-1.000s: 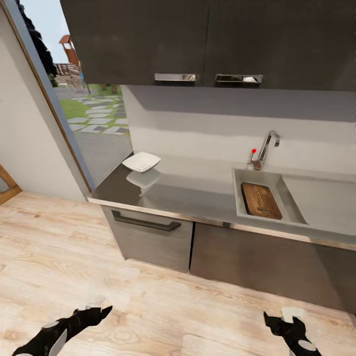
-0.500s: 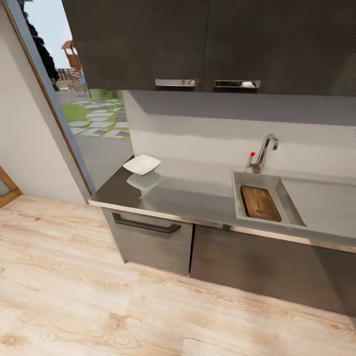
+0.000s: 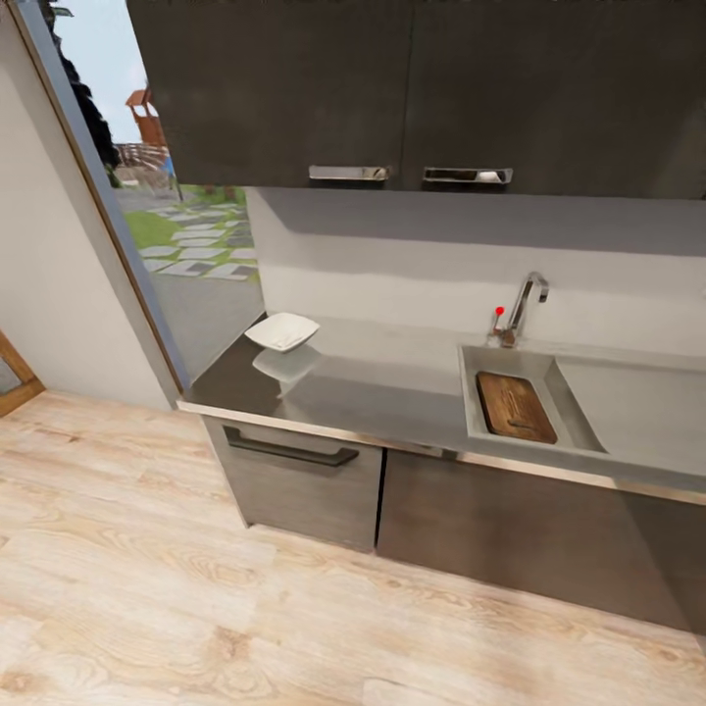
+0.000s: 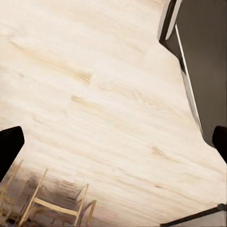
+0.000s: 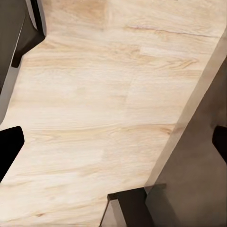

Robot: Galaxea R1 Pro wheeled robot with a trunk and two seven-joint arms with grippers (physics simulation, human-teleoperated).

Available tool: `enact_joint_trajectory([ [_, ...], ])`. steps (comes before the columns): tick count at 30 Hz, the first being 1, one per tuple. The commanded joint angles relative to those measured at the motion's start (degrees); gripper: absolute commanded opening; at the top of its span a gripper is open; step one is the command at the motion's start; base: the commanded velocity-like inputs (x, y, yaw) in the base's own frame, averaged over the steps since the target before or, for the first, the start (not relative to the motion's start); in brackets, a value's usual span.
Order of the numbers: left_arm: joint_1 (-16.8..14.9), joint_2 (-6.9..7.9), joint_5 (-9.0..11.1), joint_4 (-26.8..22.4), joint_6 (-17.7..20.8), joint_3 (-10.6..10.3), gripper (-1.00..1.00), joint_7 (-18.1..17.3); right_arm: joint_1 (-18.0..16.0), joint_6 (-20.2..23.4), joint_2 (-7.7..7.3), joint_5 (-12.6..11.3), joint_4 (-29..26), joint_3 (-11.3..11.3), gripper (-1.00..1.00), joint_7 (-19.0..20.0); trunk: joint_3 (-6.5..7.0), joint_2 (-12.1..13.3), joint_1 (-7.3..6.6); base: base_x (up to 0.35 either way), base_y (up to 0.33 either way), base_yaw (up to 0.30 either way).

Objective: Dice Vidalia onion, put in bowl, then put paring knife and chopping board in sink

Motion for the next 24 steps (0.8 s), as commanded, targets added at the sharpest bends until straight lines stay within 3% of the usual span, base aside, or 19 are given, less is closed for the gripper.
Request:
enact_joint_trajectory([
  [1,0.1,-0.03,-0.3,-0.2,-0.3,0.5,1.00,2.1,0.0,-0.3,0.00,-0.5,0.0,0.4,1.00,0.0,-0.02,-0.1,0.03,0.000,0.000,0.000],
  [3,0.2,-0.45,-0.3,-0.3,-3.0,0.5,1.00,5.1,0.1,-0.3,0.00,-0.6,-0.2,0.3,1.00,0.0,0.11,-0.1,0.03,0.000,0.000,0.000],
  [6,0.3,-1.37,-0.3,-0.3,-6.4,0.5,1.00,6.0,0.1,-0.5,0.00,-0.6,-0.2,0.1,1.00,0.1,0.26,-0.1,0.03,0.000,0.000,0.000],
  [9,0.3,-3.27,-0.3,-0.5,-9.4,0.5,1.00,6.2,0.1,-0.5,0.00,-0.7,-0.3,0.0,1.00,0.2,0.31,-0.1,0.03,0.000,0.000,0.000],
  [15,0.3,-5.87,-0.3,-0.5,-10.3,0.6,1.00,6.2,0.1,-0.5,0.00,-0.7,-0.6,0.1,1.00,0.2,0.32,-0.1,0.03,0.000,0.000,0.000],
  [24,0.3,-6.33,-0.3,-0.5,-10.3,0.6,1.00,6.2,0.1,-0.5,0.00,-0.7,-1.1,0.1,1.00,0.2,0.32,-0.1,0.03,0.000,0.000,0.000],
])
